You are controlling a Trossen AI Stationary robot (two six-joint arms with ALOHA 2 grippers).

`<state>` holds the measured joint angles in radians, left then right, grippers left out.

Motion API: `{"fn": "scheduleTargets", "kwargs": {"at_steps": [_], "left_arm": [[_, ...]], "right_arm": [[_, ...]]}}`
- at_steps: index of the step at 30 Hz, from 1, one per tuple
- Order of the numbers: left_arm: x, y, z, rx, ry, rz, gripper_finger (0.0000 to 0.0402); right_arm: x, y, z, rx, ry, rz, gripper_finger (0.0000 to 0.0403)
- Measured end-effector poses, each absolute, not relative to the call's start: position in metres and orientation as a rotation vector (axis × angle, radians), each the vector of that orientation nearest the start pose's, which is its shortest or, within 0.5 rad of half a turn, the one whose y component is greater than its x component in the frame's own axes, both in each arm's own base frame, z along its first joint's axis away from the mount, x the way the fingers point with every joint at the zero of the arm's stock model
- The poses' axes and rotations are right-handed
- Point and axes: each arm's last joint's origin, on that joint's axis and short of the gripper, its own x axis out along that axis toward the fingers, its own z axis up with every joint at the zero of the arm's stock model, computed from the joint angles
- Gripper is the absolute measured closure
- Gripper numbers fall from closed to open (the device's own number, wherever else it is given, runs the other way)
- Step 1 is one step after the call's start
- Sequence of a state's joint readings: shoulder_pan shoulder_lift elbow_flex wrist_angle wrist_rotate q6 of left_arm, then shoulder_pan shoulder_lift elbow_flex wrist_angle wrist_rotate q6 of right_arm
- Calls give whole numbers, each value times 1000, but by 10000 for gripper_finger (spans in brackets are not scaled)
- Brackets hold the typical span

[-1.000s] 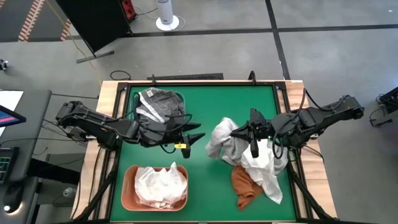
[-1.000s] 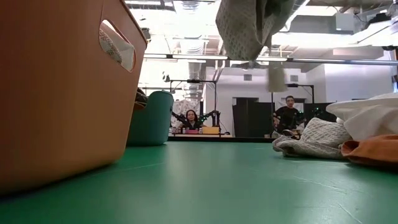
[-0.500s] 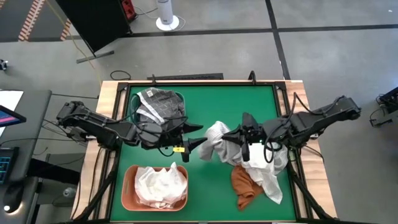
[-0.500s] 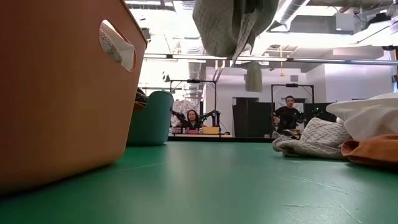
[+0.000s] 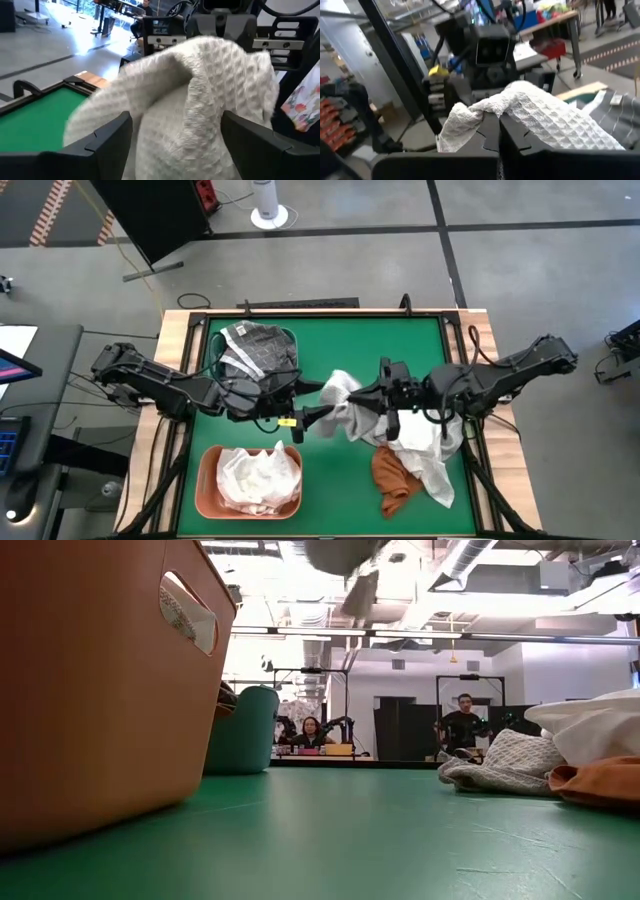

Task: Sort microfiber towel by color & place in baskets
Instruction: Put the gray microfiber towel into the orange bin

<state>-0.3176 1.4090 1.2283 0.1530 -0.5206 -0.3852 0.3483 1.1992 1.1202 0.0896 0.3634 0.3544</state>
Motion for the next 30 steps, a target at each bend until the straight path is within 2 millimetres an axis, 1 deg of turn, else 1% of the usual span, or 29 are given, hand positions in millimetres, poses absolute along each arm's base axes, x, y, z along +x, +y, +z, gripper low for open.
{"fn": "scheduleTargets", "kwargs": {"at_steps": [3,5,10,14,17,19,22,25,26,27,29,30], "left_arm": [[317,-88,374,-421,-41,199,109],[325,-90,371,-442,-76,184,109],[348,-98,359,-485,-189,152,113],[353,-101,357,-475,-237,139,131],[353,-101,356,-475,-221,138,167],[353,-101,354,-472,-207,141,204],[353,-101,354,-474,-207,146,278],[354,-101,352,-471,-187,155,369],[354,-101,351,-473,-177,158,382],[352,-101,352,-478,-165,158,386],[341,-103,357,-480,-107,142,390],[332,-105,361,-488,-63,104,393]], "right_arm": [[258,79,393,366,-49,-22,384],[262,79,394,369,-72,-25,384],[273,84,389,377,-97,-11,380],[273,94,387,384,-89,18,367],[271,100,386,383,-82,37,349],[270,103,386,382,-75,47,333],[270,105,386,387,-75,54,299],[270,105,385,401,-68,58,254],[270,105,385,402,-64,59,239],[268,104,386,400,-57,61,223],[259,103,388,392,-25,67,196],[252,102,390,386,-8,70,184]]}}
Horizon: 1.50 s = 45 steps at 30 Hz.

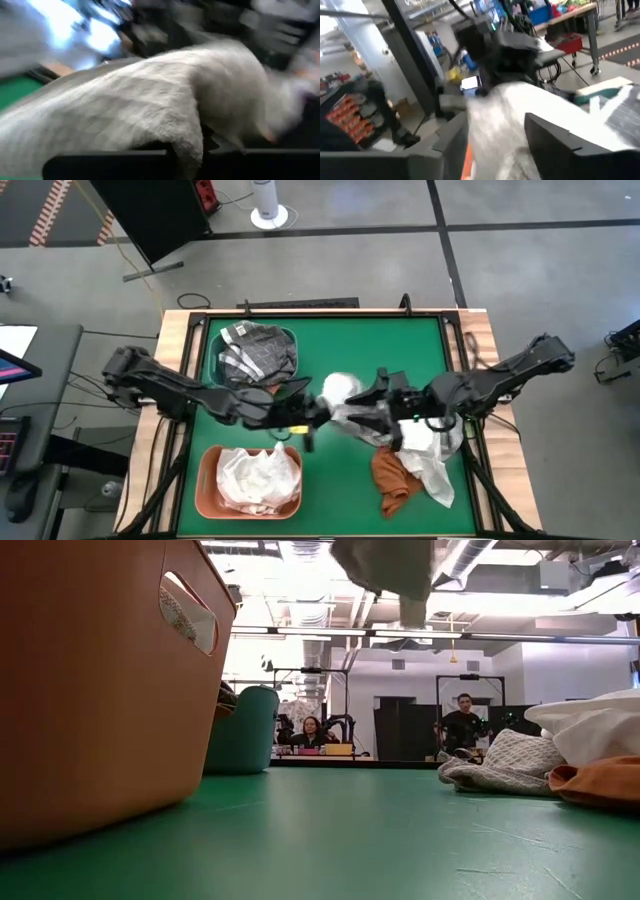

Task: Sort microfiber towel by color & place in baskets
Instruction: Put the gray microfiber towel into the orange bin

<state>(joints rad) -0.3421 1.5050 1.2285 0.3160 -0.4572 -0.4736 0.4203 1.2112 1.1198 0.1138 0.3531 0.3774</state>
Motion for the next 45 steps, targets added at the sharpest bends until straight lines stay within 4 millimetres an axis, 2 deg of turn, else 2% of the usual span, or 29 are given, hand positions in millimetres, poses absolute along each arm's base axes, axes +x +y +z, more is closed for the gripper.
{"fn": "scheduleTargets", "kwargs": {"at_steps": [3,7,11,13,20,27,33,36,40,45], "left_arm": [[300,-108,372,-588,147,-69,395],[262,-122,368,-761,471,-204,395],[233,-137,377,-857,564,-306,395],[220,-142,380,-888,596,-302,395],[178,-151,370,-1038,850,-151,395],[153,-160,359,-1069,1120,-114,395],[129,-168,354,-1095,1412,-111,395],[117,-167,360,-1113,1411,-138,395],[107,-158,370,-1125,1219,-135,395],[119,-151,372,-1048,997,-81,395]], "right_arm": [[228,97,396,405,58,75,164],[203,89,394,425,175,46,164],[192,81,388,451,241,-57,173],[191,80,386,452,259,-78,177],[202,85,377,428,301,-91,186],[212,88,368,404,341,-112,189],[212,86,366,397,356,-123,189],[212,84,366,392,357,-130,189],[214,79,366,394,353,-152,189],[216,74,367,399,345,-174,189]]}}
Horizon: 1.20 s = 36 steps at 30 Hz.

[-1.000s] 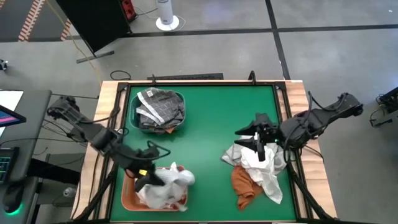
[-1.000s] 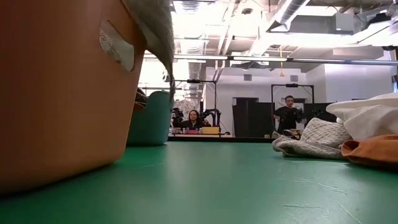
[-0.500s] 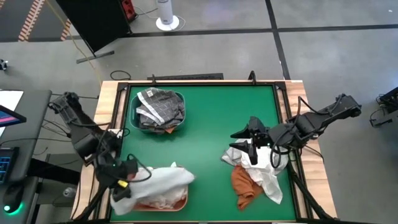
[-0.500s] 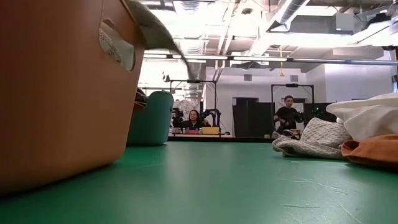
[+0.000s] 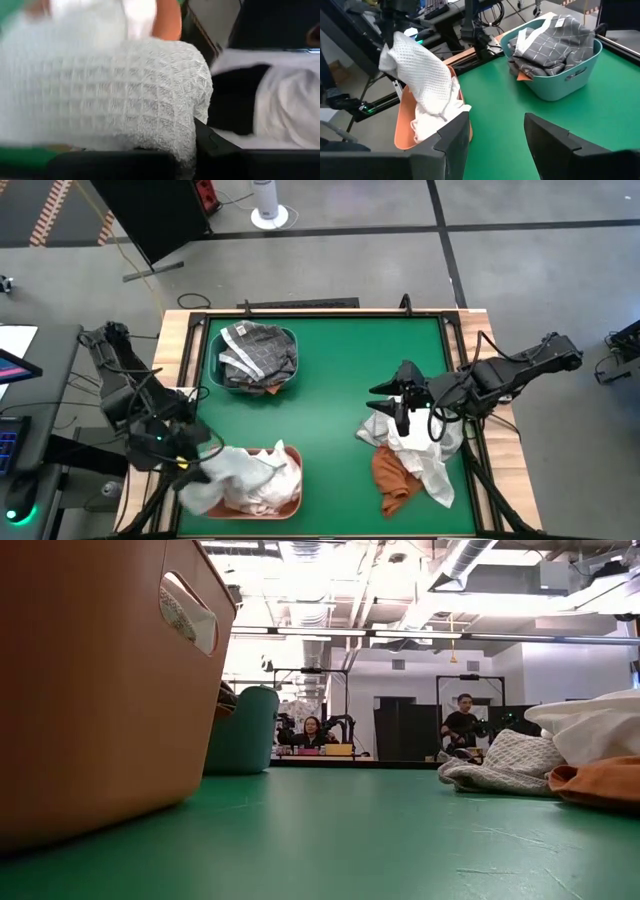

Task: Sort microfiber towel by color & place in baskets
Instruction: Put the gray microfiber towel into the orange bin

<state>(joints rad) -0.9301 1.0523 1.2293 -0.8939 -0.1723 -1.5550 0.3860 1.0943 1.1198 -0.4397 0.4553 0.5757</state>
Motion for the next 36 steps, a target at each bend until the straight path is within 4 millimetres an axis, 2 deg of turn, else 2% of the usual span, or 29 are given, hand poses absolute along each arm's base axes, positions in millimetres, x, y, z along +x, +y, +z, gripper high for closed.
{"fn": "scheduleTargets", "kwargs": {"at_steps": [5,10,13,16,22,25,30,33,36], "left_arm": [[158,-154,358,-731,791,1,395],[202,-168,329,-472,773,62,393],[226,-181,300,-448,866,76,393],[241,-196,267,-457,1022,83,393],[255,-207,209,-511,1198,339,394],[262,-207,190,-513,1236,425,394],[279,-207,176,-502,1268,319,394],[282,-204,181,-536,1282,301,391],[277,-201,190,-558,1280,326,370]], "right_arm": [[217,72,367,402,341,-184,189],[218,71,367,405,336,-188,189],[217,71,367,405,336,-187,189],[217,73,367,404,338,-178,189],[215,77,367,401,341,-160,189],[215,77,367,402,340,-158,189],[216,77,370,416,319,-148,189],[216,79,370,423,318,-140,189],[215,81,370,423,321,-131,189]]}}
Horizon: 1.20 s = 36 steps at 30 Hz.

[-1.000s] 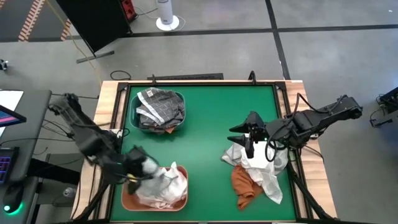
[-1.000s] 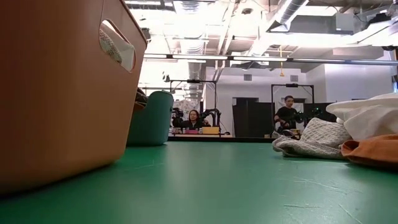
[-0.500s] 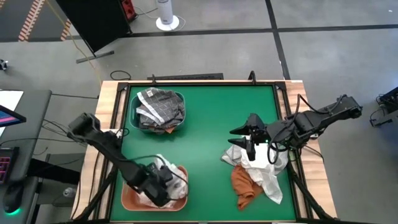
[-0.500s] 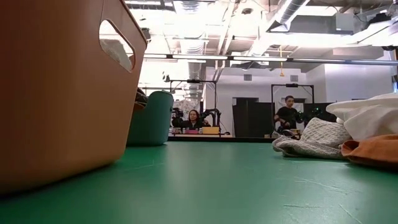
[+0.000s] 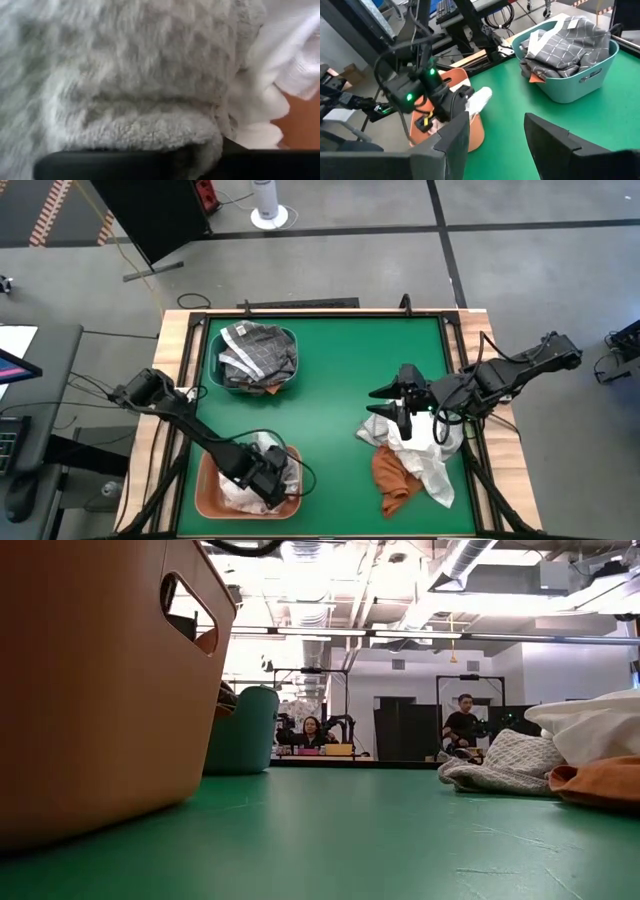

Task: Sort microfiber towel by color & place in baskets
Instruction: Put the gray microfiber towel into the orange bin

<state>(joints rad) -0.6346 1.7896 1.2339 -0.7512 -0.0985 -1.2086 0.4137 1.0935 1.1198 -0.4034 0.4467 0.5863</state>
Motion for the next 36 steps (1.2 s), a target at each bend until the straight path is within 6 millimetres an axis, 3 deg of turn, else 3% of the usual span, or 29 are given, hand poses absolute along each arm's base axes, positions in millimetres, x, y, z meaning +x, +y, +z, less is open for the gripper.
{"fn": "scheduleTargets", "kwargs": {"at_steps": [7,11,15,19,24,29,33,36], "left_arm": [[269,-194,222,-678,1245,270,253],[259,-189,253,-801,1244,155,189],[242,-176,290,-865,1114,100,165],[229,-157,310,-808,916,227,162],[226,-148,295,-550,881,420,162],[234,-153,246,-490,959,603,162],[242,-166,221,-534,1173,516,167],[249,-174,228,-609,1201,393,177]], "right_arm": [[215,80,369,420,326,-134,189],[215,80,369,413,328,-133,189],[215,80,369,411,328,-133,189],[215,79,369,410,327,-140,189],[216,78,369,411,327,-141,189],[216,78,369,411,327,-141,189],[216,78,369,411,327,-141,189],[215,78,368,405,333,-142,189]]}}
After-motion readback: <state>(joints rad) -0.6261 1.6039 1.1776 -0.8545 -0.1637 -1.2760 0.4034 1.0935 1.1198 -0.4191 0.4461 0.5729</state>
